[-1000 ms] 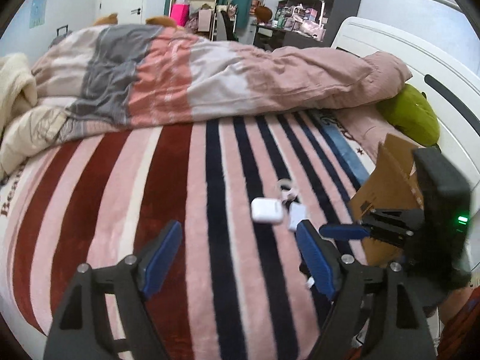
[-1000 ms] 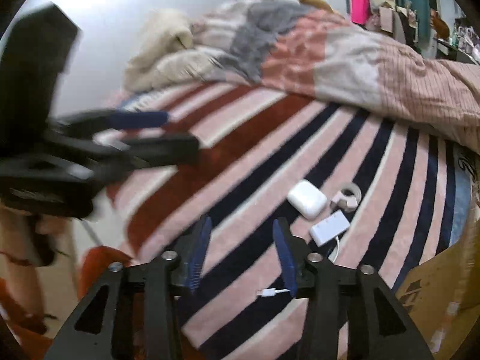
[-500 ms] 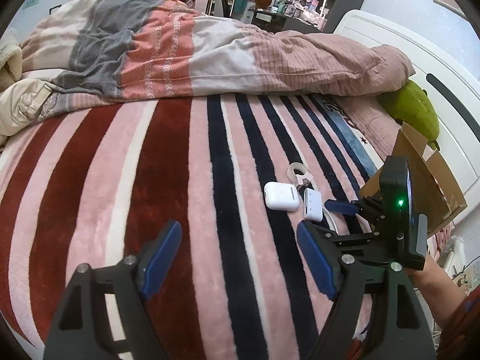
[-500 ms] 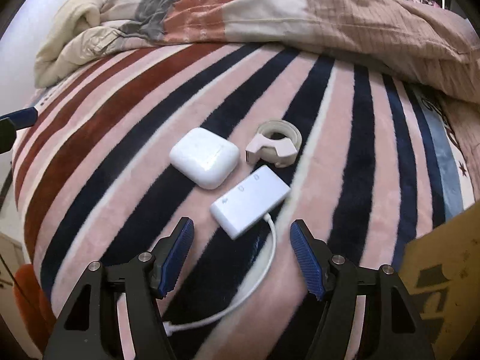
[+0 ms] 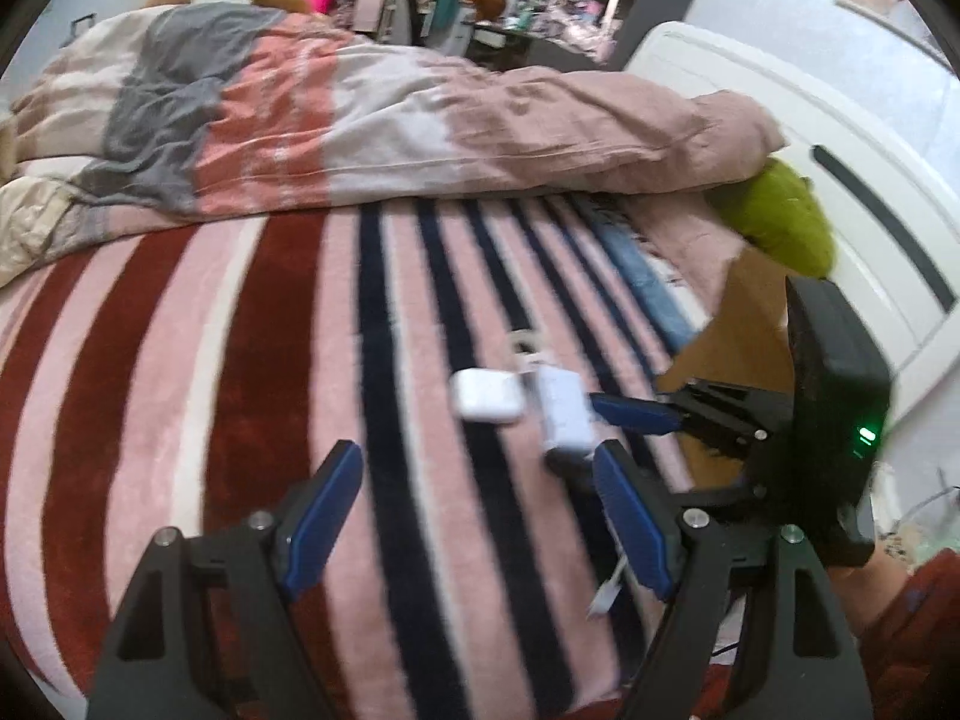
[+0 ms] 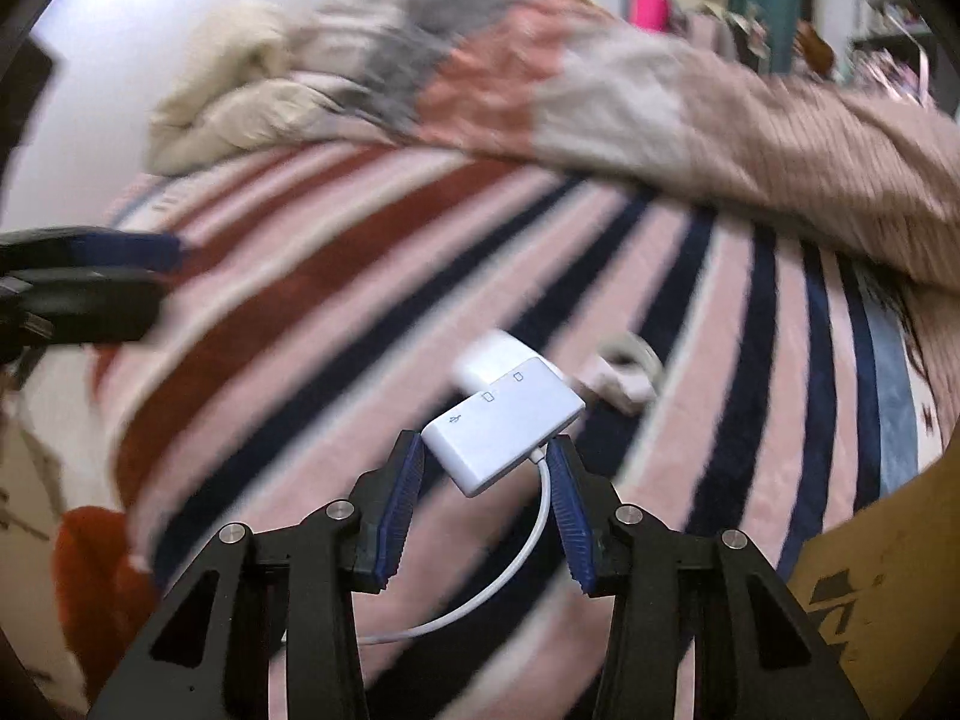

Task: Organize rigid objects
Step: 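Carry the white adapter into the cardboard box and release it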

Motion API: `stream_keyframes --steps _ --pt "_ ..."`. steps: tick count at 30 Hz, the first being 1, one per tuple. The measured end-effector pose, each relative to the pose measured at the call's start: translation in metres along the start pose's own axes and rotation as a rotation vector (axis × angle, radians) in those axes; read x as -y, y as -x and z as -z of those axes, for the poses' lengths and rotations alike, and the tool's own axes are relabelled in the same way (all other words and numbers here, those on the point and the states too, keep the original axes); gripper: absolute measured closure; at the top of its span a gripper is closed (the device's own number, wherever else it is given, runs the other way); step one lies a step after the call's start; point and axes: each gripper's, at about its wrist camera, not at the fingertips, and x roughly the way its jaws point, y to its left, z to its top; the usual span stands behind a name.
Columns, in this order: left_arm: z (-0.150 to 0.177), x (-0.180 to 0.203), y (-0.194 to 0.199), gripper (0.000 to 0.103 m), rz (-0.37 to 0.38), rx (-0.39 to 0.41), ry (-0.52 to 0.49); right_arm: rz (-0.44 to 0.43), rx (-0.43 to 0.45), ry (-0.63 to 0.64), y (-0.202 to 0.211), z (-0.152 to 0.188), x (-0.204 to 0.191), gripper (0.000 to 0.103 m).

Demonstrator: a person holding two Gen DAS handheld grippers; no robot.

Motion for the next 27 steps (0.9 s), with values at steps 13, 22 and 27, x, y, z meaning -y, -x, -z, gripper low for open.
stream_keyframes --steps 13,22,27 --pt "-0.063 0.085 0.02 0.077 0.198 0.036 -0.099 -0.063 0.271 0.116 0.109 -0.033 -0.018 0.065" --pt "-0.107 0.187 -0.042 0.079 0.249 -0.065 -0.246 0.079 0.302 -0.014 0.153 -0.012 0.071 0.065" --pt "-0.11 0.231 -0.089 0.079 0.287 -0.165 -0.303 0.153 0.232 -0.094 0.161 0.008 0.118 0.065"
